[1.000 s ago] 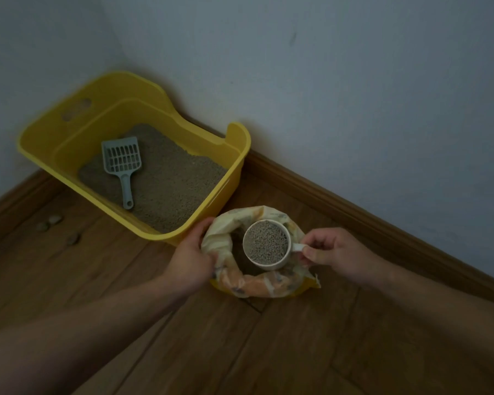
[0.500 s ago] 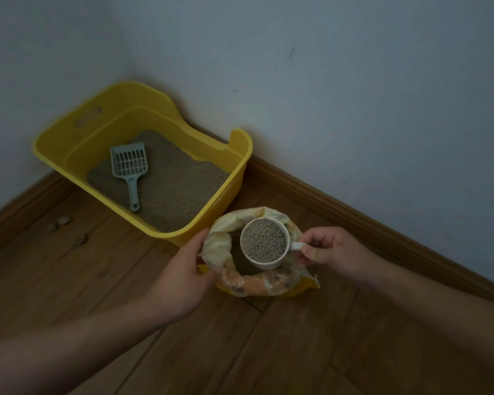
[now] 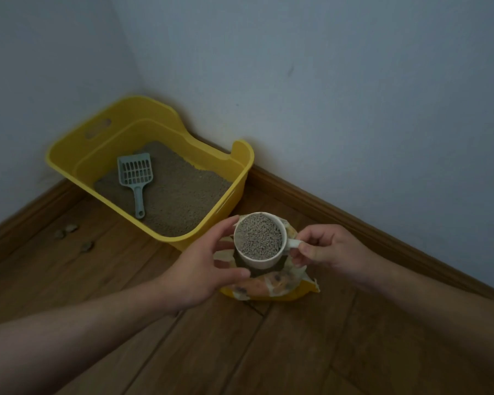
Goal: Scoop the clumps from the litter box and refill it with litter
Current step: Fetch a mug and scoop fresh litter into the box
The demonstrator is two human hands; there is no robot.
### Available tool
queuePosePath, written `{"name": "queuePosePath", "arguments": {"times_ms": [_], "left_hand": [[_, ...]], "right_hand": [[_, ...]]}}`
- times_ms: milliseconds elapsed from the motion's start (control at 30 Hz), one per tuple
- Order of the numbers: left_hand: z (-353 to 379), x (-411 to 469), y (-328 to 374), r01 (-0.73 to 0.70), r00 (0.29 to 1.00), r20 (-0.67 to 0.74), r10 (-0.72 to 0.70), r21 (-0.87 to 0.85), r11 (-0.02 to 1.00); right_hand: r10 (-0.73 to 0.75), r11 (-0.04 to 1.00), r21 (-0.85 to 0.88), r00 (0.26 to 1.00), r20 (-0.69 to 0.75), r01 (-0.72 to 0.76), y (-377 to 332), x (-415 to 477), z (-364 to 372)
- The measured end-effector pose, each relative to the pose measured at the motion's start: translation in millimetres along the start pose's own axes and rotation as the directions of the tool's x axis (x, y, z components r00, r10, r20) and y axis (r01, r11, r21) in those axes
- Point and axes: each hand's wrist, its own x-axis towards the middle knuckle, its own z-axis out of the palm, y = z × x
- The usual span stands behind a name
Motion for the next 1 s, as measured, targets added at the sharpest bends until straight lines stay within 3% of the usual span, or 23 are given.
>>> {"name": "queuePosePath", "arguments": {"times_ms": [300,600,1000], "left_hand": [[4,1,8,-0.074,0.994,0.054,0.092,-0.273,0.959],[-10,-10,19,-0.147,0.987,0.012,0.158,-0.305,0.941],[-87,-28,36,-0.257,0.963,-0.125,0.238,-0.172,0.951]], "right_hand": [[-0.028,0.999,0.029,0.999,0.025,0.028,-11,-12,8],[-0.057,0.996,-0.071,0.998,0.012,0.057,-35,-17,16],[-0.245,0.947,-0.213,0.969,0.013,0.242,-86,28,63]]}}
